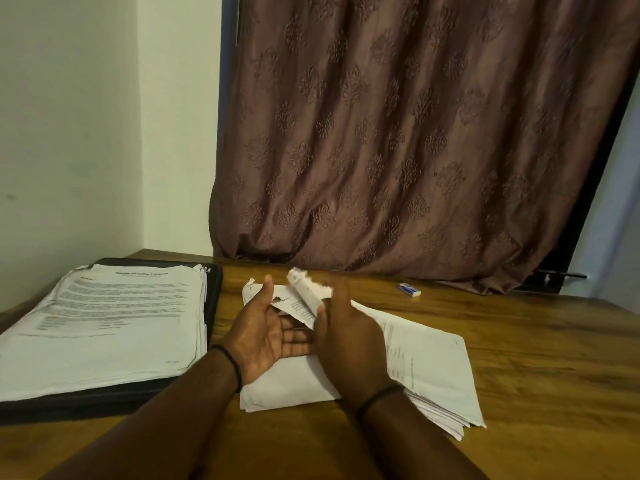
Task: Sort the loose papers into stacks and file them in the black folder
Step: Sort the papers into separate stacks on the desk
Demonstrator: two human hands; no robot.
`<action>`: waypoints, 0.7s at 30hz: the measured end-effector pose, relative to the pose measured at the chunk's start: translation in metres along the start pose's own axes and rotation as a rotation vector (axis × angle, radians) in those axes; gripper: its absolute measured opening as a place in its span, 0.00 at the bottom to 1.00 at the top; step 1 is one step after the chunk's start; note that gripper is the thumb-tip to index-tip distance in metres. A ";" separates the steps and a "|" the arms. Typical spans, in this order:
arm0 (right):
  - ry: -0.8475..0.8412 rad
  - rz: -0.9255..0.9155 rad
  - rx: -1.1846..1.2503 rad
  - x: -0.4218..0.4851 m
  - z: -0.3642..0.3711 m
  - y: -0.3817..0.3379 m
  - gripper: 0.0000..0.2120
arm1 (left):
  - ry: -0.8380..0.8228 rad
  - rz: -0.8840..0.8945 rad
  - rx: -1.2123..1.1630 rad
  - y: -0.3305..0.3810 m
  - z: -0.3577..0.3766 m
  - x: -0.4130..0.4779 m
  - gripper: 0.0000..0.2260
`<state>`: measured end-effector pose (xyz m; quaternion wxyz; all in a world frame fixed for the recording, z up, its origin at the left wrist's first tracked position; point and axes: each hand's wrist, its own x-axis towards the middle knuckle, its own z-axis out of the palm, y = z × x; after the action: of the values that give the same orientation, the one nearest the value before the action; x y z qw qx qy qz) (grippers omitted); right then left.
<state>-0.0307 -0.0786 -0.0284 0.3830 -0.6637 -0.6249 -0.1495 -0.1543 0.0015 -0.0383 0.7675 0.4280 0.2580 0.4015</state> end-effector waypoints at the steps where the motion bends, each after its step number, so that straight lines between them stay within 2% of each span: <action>1: -0.040 -0.057 -0.017 -0.001 0.003 -0.001 0.17 | -0.021 0.006 0.016 0.001 0.001 -0.002 0.33; 4: -0.087 -0.157 -0.019 -0.004 0.004 -0.002 0.19 | -0.030 0.037 0.073 0.000 0.006 -0.007 0.25; 8: -0.075 -0.110 0.074 -0.005 0.006 0.003 0.18 | 0.077 0.115 0.121 -0.006 0.011 -0.006 0.12; 12: 0.079 0.013 0.129 -0.002 0.002 0.010 0.16 | 0.134 0.143 0.074 -0.006 0.012 -0.007 0.11; 14: 0.147 0.119 0.242 0.007 -0.011 0.021 0.16 | 0.110 0.162 0.087 0.002 0.020 -0.010 0.11; 16: 0.231 0.176 0.317 0.025 -0.033 0.044 0.21 | 0.058 0.209 0.090 0.017 0.033 -0.012 0.11; 18: 0.254 0.273 0.312 0.046 -0.066 0.070 0.34 | 0.020 0.299 0.095 0.039 0.052 -0.013 0.12; 20: 0.162 0.373 0.559 0.062 -0.102 0.085 0.46 | 0.001 0.392 0.114 0.061 0.074 -0.014 0.13; 21: 0.121 0.375 0.724 0.066 -0.118 0.090 0.44 | -0.023 0.420 0.118 0.069 0.087 -0.014 0.13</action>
<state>0.0989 -0.1072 0.0654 0.6483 -0.5786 -0.4816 0.1136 -0.1254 -0.0279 0.0658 0.6437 0.5210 0.1773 0.5318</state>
